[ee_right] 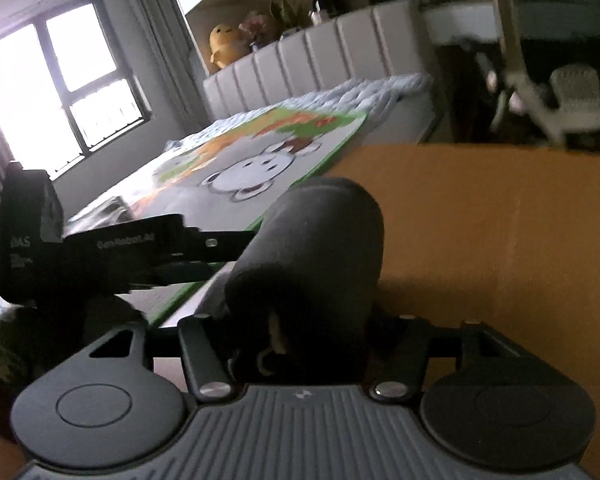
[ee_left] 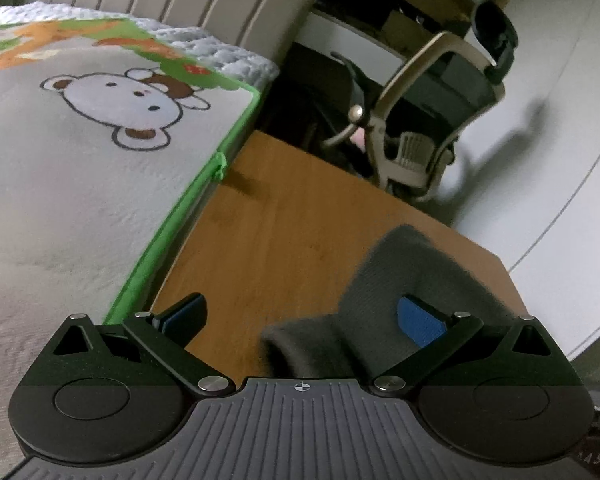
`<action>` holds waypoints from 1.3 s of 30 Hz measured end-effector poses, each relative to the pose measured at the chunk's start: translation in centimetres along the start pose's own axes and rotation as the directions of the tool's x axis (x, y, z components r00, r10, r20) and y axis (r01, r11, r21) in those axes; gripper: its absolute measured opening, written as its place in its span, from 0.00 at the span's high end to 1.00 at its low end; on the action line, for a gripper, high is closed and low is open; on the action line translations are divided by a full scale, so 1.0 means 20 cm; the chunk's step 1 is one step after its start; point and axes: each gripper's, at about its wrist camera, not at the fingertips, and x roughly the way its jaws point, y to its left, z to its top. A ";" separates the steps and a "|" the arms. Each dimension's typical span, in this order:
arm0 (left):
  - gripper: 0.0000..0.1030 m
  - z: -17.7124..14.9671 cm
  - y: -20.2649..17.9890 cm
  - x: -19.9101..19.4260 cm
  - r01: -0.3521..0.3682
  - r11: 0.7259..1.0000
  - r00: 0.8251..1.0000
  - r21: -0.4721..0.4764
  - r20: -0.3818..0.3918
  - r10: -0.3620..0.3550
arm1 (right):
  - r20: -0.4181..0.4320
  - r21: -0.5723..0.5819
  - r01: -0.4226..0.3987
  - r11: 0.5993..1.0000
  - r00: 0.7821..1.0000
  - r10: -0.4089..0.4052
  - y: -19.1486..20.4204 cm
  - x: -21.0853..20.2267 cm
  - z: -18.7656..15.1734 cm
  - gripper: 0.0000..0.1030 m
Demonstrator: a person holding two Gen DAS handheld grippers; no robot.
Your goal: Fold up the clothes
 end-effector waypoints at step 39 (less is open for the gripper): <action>0.00 -0.03 -0.26 0.23 -0.015 0.981 0.999 0.192 -0.040 0.023 | 0.114 0.139 0.071 0.988 0.990 -0.087 -0.41 -0.08 0.00 0.00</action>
